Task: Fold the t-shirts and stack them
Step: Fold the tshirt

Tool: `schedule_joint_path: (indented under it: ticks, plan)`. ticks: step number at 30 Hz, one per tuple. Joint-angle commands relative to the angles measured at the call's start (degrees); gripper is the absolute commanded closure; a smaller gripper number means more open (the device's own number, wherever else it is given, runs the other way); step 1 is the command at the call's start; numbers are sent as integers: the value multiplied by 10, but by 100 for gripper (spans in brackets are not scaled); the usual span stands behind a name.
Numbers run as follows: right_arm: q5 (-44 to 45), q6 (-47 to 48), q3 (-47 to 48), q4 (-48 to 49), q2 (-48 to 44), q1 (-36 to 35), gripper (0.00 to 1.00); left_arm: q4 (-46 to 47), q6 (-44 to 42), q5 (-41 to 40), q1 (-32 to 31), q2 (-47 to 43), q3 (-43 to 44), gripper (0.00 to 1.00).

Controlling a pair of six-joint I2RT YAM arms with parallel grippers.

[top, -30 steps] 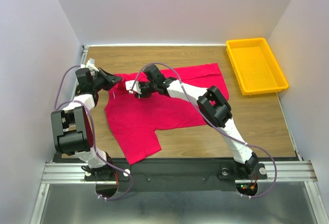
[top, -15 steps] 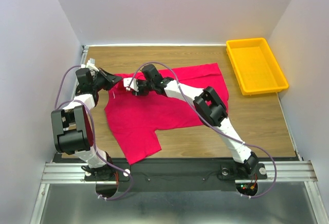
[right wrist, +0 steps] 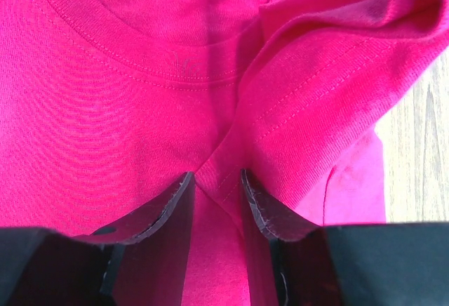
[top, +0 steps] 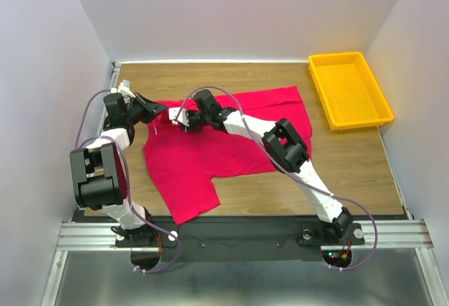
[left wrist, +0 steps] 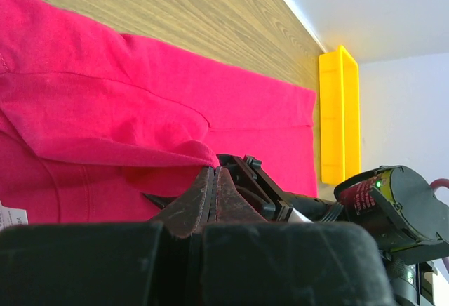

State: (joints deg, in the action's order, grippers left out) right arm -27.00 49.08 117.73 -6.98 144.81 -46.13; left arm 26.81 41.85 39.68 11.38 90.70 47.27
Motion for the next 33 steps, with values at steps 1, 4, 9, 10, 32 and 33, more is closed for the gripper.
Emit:
schedule_joint_path:
  ticks: [1,4,9,10,32,33]
  plan:
    - [2,-9,28,20,13,-4,63,27,1,15,5,-3,19,100]
    - [1,-11,26,20,13,-4,68,28,1,15,4,-2,19,100]
    - [-2,-10,15,20,6,-4,78,28,2,15,4,-2,17,100]
    - [-3,-9,11,20,2,-5,81,28,2,15,4,-1,17,100]
    - [-44,-20,-101,15,-143,-3,99,29,0,12,4,-10,3,100]
    - [-37,-14,-115,13,-148,-4,100,28,0,13,4,-10,1,100]
